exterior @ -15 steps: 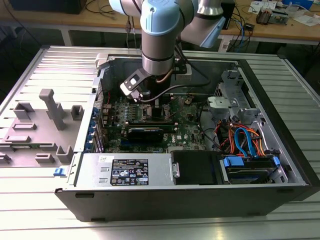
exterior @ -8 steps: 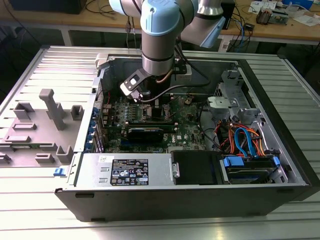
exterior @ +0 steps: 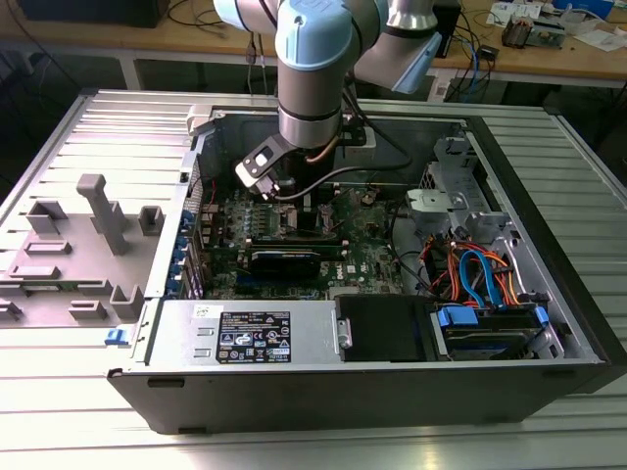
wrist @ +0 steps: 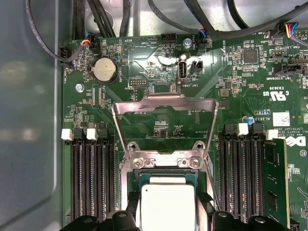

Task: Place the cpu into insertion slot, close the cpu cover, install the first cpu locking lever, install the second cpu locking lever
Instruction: 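Place the cpu into insertion slot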

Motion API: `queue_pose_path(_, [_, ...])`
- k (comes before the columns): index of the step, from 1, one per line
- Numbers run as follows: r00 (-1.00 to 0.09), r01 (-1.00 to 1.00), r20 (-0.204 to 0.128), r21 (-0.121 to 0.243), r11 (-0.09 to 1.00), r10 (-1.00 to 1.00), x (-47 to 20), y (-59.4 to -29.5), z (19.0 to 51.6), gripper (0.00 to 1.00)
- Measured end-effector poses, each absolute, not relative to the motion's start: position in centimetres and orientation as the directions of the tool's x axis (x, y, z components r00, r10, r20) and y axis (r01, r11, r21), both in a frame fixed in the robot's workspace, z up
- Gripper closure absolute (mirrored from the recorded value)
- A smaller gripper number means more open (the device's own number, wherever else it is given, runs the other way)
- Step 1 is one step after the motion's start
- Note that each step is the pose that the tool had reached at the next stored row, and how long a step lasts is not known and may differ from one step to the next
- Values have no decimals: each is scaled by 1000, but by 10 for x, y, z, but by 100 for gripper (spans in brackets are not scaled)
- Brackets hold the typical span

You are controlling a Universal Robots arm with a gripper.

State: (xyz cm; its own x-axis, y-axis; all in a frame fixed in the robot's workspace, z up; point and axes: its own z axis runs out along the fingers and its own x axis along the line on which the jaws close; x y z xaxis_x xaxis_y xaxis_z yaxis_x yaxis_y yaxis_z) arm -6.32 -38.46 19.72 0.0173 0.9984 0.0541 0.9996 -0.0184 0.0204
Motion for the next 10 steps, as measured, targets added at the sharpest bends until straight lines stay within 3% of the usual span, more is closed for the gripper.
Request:
queue_pose_path(8, [17, 1000, 55, 21, -18, 998, -63, -384, 197, 45])
queue_pose_path(9, [17, 1000, 55, 21, -18, 998, -63, -384, 197, 38])
queue_pose_path(10, [17, 1000, 55, 21, -18, 998, -63, -385, 197, 38])
